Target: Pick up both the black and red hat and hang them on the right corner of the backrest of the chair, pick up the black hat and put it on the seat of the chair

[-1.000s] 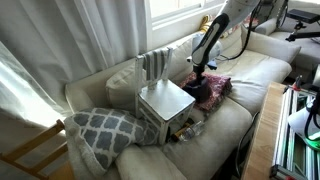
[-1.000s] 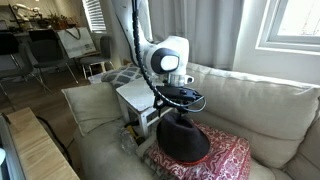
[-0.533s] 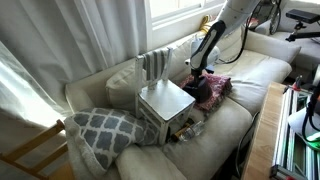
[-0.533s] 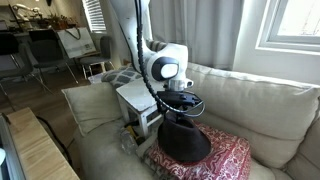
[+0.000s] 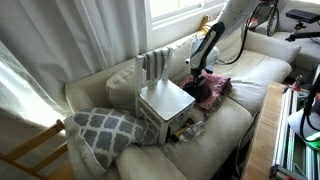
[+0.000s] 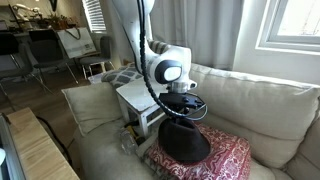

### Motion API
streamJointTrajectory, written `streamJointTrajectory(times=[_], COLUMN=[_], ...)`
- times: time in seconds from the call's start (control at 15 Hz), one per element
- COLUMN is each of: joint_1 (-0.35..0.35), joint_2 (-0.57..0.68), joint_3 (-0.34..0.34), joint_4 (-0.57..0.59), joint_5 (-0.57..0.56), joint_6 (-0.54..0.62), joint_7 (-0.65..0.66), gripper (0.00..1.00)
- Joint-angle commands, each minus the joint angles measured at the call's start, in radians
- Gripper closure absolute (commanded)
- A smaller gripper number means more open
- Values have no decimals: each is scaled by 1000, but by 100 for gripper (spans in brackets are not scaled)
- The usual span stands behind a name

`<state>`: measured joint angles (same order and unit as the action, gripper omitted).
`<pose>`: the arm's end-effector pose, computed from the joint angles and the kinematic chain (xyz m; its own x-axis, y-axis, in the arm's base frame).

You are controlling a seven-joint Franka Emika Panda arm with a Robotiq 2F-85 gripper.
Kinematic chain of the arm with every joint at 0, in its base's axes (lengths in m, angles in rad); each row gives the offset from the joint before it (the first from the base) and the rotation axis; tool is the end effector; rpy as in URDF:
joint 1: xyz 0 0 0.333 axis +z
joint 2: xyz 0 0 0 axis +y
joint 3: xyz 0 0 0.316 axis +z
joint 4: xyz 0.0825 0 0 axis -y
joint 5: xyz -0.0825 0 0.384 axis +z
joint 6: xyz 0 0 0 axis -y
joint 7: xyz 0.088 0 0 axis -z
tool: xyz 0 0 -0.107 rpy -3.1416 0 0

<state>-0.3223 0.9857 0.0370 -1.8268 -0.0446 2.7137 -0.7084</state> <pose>0.5653 -0.1632 -0.0128 0.8978 0.4358 -0.0632 0.4311 -0.8991 -0.0758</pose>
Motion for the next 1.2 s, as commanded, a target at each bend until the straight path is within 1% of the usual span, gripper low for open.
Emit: streamJointTrajectory(times=[0.0, 0.07, 0.27, 0.33, 0.47, 0.67, 0.8, 0.87, 0.93, 1.0, 1.07, 1.13], joint_1=[-75, -102, -155, -155, -170, -167, -152, -133, -126, -113, -108, -100], joint_2=[5, -10, -30, -34, -39, -40, -30, -20, -14, -3, 8, 21], joint_3=[32, 43, 59, 49, 54, 49, 40, 31, 29, 26, 33, 38], joint_4=[47, 52, 79, 87, 105, 117, 121, 118, 117, 116, 116, 115], joint_5=[17, 29, 73, 82, 106, 122, 119, 109, 107, 105, 110, 111], joint_6=[-65, -93, -159, -162, -194, -215, -225, -228, -230, -224, -228, -218], joint_7=[10, -1, -10, 2, -2, 1, 11, 21, 25, 36, 43, 49], gripper=[99, 99, 98, 98, 98, 98, 98, 93, 81, 75, 62, 55])
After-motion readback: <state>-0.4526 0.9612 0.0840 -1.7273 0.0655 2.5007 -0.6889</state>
